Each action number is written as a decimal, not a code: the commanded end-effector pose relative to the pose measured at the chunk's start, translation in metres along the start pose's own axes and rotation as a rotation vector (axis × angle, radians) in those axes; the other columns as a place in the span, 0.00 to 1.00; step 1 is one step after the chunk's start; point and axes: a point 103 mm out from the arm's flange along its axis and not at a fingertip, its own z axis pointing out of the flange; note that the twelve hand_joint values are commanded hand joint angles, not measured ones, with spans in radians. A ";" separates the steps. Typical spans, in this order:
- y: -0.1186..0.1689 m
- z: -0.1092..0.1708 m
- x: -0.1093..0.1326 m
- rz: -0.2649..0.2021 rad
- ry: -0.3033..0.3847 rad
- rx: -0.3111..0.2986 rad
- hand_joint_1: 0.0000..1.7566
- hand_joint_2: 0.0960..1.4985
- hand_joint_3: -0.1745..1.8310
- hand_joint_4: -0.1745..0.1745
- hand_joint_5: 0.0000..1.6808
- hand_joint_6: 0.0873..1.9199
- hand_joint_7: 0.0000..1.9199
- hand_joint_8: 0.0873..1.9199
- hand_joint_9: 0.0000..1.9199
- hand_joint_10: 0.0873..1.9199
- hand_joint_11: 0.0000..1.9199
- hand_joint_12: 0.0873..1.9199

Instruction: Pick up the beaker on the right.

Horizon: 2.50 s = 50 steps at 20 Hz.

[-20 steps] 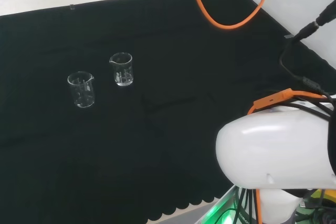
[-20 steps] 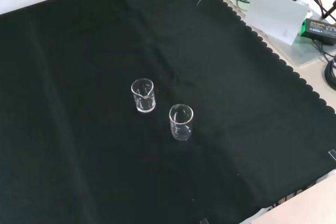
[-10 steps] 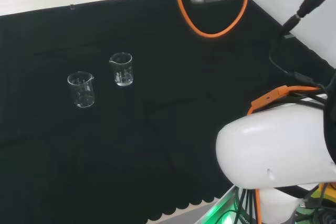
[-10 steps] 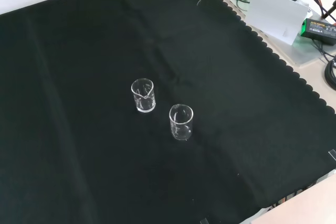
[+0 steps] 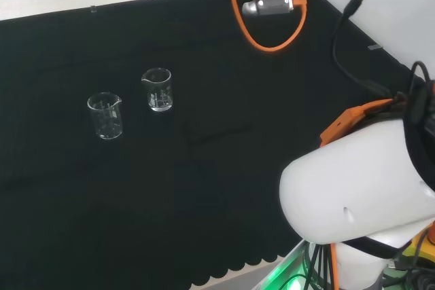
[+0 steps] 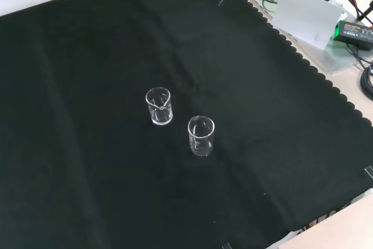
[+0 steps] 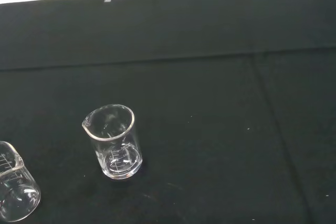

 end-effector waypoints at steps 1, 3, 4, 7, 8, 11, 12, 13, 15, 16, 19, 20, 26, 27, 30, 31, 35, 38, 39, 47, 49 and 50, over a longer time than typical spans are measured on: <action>0.057 0.033 -0.047 -0.076 0.092 -0.036 0.16 0.87 0.09 0.37 0.09 0.00 0.01 0.21 0.02 0.32 0.00 0.43; 0.066 0.043 -0.049 -0.095 0.104 -0.023 0.17 0.87 0.09 0.37 0.09 0.00 0.01 0.21 0.03 0.32 0.00 0.43; 0.071 0.048 -0.050 -0.106 0.112 -0.022 0.17 0.87 0.09 0.37 0.09 0.00 0.01 0.21 0.03 0.32 0.00 0.43; 0.082 0.064 -0.049 -0.134 0.134 -0.015 0.18 0.86 0.09 0.37 0.09 0.00 0.01 0.22 0.03 0.32 0.00 0.43; 0.086 0.070 -0.049 -0.144 0.143 -0.012 0.18 0.86 0.09 0.36 0.09 0.00 0.01 0.22 0.03 0.32 0.00 0.43; 0.094 0.093 -0.046 -0.179 0.191 -0.032 0.21 0.84 0.08 0.36 0.10 0.00 0.02 0.22 0.03 0.32 0.00 0.44; 0.095 0.101 -0.045 -0.189 0.209 -0.036 0.23 0.83 0.08 0.35 0.10 0.00 0.02 0.23 0.04 0.32 0.00 0.45; 0.097 0.109 -0.043 -0.198 0.219 -0.031 0.25 0.83 0.08 0.35 0.10 0.00 0.03 0.23 0.04 0.32 0.00 0.46; 0.101 0.123 -0.044 -0.202 0.237 -0.016 0.27 0.81 0.07 0.34 0.11 0.00 0.03 0.24 0.05 0.33 0.00 0.47; 0.103 0.130 -0.043 -0.200 0.245 -0.008 0.28 0.81 0.07 0.34 0.11 0.00 0.04 0.24 0.05 0.33 0.00 0.47; 0.109 0.148 -0.043 -0.199 0.256 0.023 0.28 0.81 0.07 0.33 0.11 0.00 0.04 0.24 0.06 0.33 0.00 0.47; 0.112 0.154 -0.041 -0.200 0.267 0.030 0.29 0.81 0.07 0.33 0.11 0.00 0.04 0.24 0.06 0.33 0.00 0.47; 0.125 0.184 -0.031 -0.227 0.287 0.076 0.29 0.80 0.06 0.33 0.11 0.00 0.04 0.25 0.06 0.32 0.00 0.49; 0.127 0.187 -0.032 -0.224 0.302 0.080 0.29 0.80 0.06 0.33 0.11 0.00 0.04 0.25 0.06 0.32 0.00 0.49; 0.132 0.203 -0.026 -0.242 0.318 0.099 0.31 0.78 0.05 0.33 0.11 0.00 0.04 0.25 0.06 0.32 0.00 0.50; 0.133 0.207 -0.025 -0.249 0.322 0.103 0.32 0.77 0.05 0.33 0.11 0.00 0.03 0.25 0.06 0.32 0.00 0.50; 0.139 0.223 -0.020 -0.280 0.325 0.127 0.33 0.74 0.04 0.33 0.11 0.00 0.03 0.25 0.06 0.32 0.00 0.51; 0.143 0.234 -0.017 -0.302 0.326 0.144 0.33 0.70 0.01 0.33 0.11 0.00 0.04 0.26 0.07 0.32 0.00 0.53; 0.144 0.238 -0.016 -0.309 0.323 0.150 0.33 0.68 0.00 0.33 0.11 0.00 0.04 0.26 0.07 0.32 0.00 0.54; 0.151 0.270 -0.014 -0.331 0.396 0.189 0.33 0.62 0.00 0.30 0.12 0.00 0.05 0.27 0.10 0.33 0.00 0.57; 0.152 0.276 -0.012 -0.348 0.412 0.187 0.34 0.60 0.00 0.30 0.12 0.00 0.05 0.27 0.10 0.33 0.00 0.57; 0.152 0.279 -0.011 -0.356 0.418 0.188 0.34 0.60 0.00 0.30 0.12 0.00 0.05 0.27 0.10 0.33 0.00 0.57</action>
